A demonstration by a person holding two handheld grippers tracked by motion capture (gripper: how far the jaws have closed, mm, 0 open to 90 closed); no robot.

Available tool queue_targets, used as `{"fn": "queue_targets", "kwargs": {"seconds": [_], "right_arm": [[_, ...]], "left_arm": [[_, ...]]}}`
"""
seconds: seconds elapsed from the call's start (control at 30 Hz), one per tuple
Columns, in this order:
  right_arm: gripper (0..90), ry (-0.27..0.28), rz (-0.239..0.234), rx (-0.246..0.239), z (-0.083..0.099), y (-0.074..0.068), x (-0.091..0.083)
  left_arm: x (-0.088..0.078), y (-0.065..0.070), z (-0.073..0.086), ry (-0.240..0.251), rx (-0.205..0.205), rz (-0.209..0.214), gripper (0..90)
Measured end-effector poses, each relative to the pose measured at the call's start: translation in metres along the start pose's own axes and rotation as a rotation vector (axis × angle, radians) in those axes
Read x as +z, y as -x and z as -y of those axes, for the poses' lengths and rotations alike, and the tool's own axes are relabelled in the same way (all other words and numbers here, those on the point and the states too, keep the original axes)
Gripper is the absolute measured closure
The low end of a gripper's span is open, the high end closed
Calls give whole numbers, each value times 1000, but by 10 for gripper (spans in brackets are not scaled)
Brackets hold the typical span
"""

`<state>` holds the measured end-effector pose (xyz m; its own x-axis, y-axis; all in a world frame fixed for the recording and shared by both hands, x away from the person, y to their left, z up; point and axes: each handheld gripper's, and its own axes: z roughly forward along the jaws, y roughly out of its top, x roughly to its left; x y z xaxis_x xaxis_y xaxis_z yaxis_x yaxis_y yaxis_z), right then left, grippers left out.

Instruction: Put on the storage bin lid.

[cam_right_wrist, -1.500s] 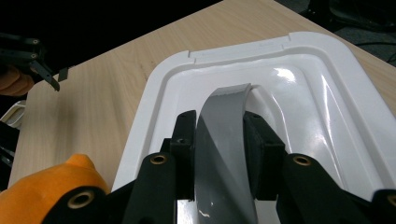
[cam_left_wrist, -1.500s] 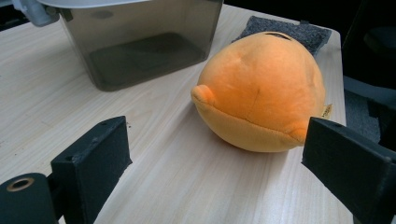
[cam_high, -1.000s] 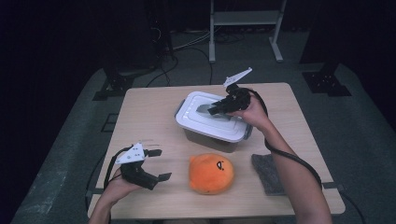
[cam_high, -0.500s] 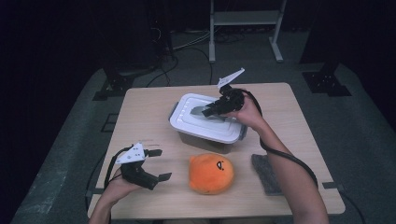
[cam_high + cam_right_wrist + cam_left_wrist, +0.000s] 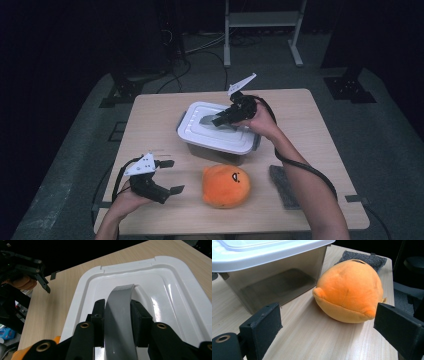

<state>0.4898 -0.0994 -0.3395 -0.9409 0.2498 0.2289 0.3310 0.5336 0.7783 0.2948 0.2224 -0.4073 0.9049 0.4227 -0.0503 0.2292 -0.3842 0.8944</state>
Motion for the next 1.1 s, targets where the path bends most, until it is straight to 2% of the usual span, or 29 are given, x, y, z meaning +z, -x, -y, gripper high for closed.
{"fn": "queue_targets", "kwargs": {"seconds": [0.67, 1.1], "right_arm": [[668, 12, -28, -3, -3, -3, 8], [668, -9, -13, -9, -6, -4, 8]], "left_arm": [[-1, 0, 0, 1, -3, 1, 69], [-2, 0, 0, -1, -1, 0, 69]]}}
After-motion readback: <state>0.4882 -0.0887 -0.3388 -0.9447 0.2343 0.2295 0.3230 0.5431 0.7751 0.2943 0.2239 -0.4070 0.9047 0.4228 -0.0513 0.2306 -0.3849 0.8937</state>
